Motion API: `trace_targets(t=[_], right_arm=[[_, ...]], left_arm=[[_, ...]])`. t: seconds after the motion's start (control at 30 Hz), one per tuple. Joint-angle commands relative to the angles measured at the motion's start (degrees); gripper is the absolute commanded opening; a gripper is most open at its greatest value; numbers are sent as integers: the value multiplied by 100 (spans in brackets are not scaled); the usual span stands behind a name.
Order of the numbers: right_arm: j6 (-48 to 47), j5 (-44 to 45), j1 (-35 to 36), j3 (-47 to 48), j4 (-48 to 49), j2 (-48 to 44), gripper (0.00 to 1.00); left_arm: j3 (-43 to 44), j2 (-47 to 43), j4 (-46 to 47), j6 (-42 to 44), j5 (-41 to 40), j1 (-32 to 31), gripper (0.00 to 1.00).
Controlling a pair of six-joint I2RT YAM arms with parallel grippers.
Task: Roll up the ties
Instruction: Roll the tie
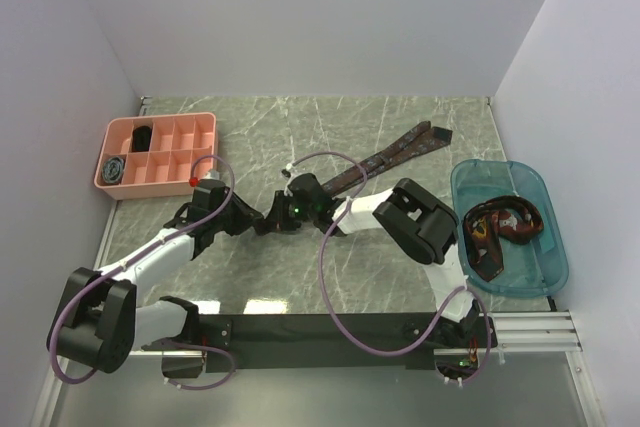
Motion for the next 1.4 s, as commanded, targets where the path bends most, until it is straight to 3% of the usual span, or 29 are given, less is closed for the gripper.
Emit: trace_targets(t=[0.0, 1.37], right_arm=[[-298, 358, -98, -233, -595, -203, 18], [-728, 939, -449, -110, -1298, -1030, 18]], left_arm=[[187, 15, 198, 16, -67, -37, 25], [372, 120, 250, 288, -155, -213, 17]])
